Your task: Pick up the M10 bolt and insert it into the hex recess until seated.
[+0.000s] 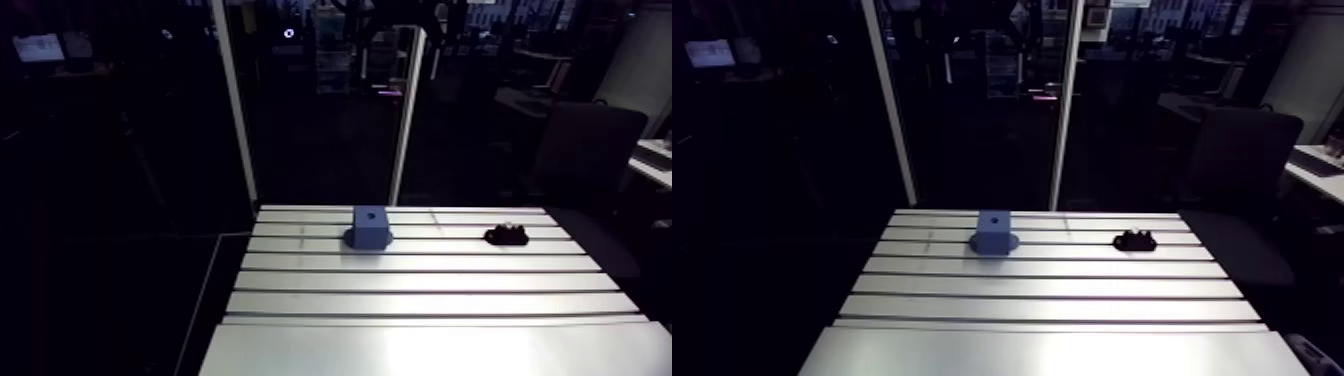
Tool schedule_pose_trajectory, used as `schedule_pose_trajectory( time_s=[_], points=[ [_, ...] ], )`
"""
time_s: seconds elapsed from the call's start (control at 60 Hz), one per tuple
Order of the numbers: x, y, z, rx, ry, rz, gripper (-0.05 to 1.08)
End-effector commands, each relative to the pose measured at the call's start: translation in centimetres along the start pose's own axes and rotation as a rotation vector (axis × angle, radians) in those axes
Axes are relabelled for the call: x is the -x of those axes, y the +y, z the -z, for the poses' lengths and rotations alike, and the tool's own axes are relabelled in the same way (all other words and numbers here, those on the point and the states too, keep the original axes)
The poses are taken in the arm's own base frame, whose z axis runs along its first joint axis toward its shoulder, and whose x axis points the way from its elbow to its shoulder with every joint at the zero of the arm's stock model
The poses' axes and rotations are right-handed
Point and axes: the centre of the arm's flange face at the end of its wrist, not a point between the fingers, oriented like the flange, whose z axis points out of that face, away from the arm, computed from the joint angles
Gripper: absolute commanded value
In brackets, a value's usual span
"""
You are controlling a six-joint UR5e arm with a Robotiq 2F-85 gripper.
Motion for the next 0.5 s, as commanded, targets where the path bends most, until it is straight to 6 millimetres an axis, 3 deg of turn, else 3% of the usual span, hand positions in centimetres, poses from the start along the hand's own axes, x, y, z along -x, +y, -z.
schedule_pose_trajectory(
  time_s=[0.017, 0.25, 0.383, 0.5],
  points=[
    [-0.1, 0.4, 0.1, 0.002, 0.002, 0.016, 0.01],
    [-0.8, 2.9, 0.0, 0.006, 0.018, 0.033, 0.01],
    [-1.1, 5.6, 0.0, 0.007, 0.019, 0.031, 0.01],
    [-1.4, 9.5, -0.1, 0.01, 0.028, 0.013, 0.01]
  ],
)
